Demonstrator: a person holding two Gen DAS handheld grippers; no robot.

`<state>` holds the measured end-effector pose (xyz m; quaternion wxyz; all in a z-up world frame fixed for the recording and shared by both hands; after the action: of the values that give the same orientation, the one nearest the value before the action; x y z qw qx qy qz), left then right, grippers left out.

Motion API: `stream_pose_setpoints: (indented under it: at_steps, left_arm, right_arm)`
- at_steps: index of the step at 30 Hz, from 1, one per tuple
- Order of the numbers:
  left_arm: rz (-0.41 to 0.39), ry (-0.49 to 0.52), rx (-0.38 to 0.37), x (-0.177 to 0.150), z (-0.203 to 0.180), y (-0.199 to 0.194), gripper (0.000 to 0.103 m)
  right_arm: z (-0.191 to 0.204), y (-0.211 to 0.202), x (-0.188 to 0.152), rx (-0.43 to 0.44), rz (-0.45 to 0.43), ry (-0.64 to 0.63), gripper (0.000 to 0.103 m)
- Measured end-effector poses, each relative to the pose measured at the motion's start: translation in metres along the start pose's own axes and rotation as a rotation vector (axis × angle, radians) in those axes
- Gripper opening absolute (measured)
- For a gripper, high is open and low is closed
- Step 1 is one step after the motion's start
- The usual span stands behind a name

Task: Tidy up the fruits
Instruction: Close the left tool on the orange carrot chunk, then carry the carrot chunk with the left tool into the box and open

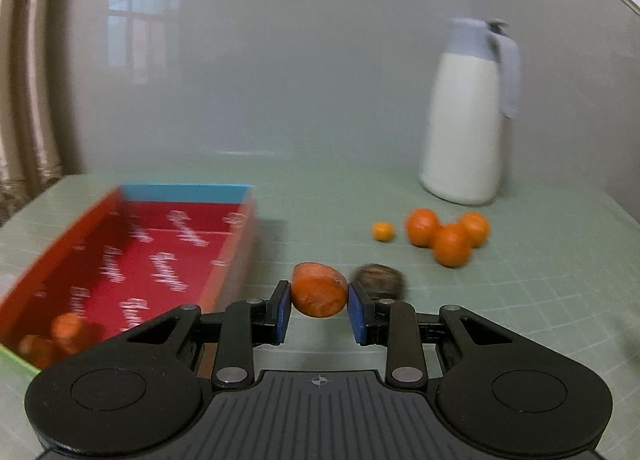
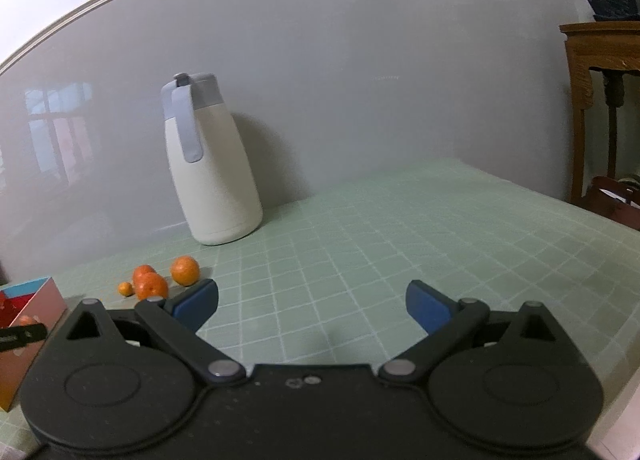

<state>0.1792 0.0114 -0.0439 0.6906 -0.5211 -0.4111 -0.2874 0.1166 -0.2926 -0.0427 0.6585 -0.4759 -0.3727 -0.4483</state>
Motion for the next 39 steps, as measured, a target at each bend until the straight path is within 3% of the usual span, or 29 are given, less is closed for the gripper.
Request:
stream_pose_setpoints:
  at_steps: [5, 16, 26, 39]
  left_arm:
    - [-0.007, -0.023, 0.064, 0.004, 0.044, 0.003, 0.031]
    - [0.055, -0.091, 0.158, -0.005, 0.118, 0.026, 0.031]
    - [0.109, -0.098, 0.193, -0.019, 0.136, 0.05, 0.031]
    - [0.101, -0.089, 0.213, -0.02, 0.136, 0.05, 0.032]
  right_arm:
    - [0.015, 0.009, -0.004, 0.026, 0.018, -0.016, 0.101]
    - [0.063, 0.035, -0.013, 0.088, 0.064, -0.077, 0.1]
    - [0.084, 0.042, -0.019, 0.116, 0.089, -0.11, 0.1]
    - [0.087, 0.043, -0.02, 0.123, 0.094, -0.113, 0.1]
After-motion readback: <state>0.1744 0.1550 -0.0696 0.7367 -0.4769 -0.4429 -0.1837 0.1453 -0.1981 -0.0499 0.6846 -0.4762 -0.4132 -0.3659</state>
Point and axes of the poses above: each gripper's, at about its wrist camera, not at the fingertips, and y roughly the way its jaws point, z to its left, x to its top, the point moved 9 cm from there along y, roughly the way its jaws point, and after that the axes turned 15 degrees about x, right-handed, at the moved point
